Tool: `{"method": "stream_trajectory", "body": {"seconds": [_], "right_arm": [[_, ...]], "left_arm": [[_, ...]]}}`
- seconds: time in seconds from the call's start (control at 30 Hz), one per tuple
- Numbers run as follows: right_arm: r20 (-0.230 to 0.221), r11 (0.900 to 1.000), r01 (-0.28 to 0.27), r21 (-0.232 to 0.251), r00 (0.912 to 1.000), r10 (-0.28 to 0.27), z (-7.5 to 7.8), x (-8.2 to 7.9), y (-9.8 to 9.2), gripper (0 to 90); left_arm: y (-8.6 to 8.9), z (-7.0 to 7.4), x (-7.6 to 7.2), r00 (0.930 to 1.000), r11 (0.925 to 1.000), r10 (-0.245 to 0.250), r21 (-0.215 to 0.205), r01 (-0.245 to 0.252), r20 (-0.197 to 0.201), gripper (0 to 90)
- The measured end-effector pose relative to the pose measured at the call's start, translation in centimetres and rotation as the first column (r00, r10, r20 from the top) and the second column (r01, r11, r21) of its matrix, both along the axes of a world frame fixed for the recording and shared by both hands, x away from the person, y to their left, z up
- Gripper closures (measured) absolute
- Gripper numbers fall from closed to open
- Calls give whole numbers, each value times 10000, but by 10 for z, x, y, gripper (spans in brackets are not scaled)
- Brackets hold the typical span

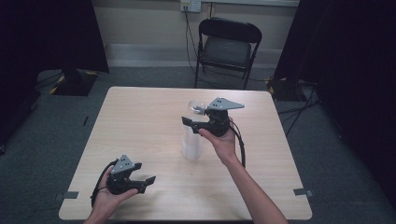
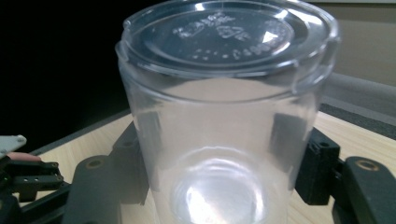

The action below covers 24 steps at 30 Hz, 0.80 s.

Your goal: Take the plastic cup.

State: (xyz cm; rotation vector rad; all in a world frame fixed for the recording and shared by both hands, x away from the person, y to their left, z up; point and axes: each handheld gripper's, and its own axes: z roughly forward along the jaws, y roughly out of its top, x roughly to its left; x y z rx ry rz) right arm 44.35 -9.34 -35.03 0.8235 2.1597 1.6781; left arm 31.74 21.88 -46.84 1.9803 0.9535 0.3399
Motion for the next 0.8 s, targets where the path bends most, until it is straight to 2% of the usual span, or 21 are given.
{"method": "stream_trajectory", "body": {"seconds": [0.27, 0.53, 0.6, 0.7, 0.8], "right_arm": [[120, 9995, -68, 322, 9999, 64, 10, -2, -4, 341], [244, 9992, -63, 405, 9997, 53, 19, -7, -11, 342], [252, 9986, 17, 527, 9997, -30, 20, -8, -14, 342], [174, 9976, 81, 686, 9998, -93, 23, -10, -18, 342], [227, 9969, 135, 774, 9996, -153, 25, -13, -22, 342]], "left_arm": [[0, 0, -1, 9999, 10000, -31, -29, 31, 109, 220], [-1, 1, -1, 9998, 10000, -96, -3, 96, 180, 220], [-1, 0, -1, 9999, 9999, -88, -76, 89, 107, 220], [-3, 0, 0, 10000, 10000, -74, 63, 74, -45, 201], [-6, 0, -1, 9999, 9998, -161, 96, 160, 54, 204]]}}
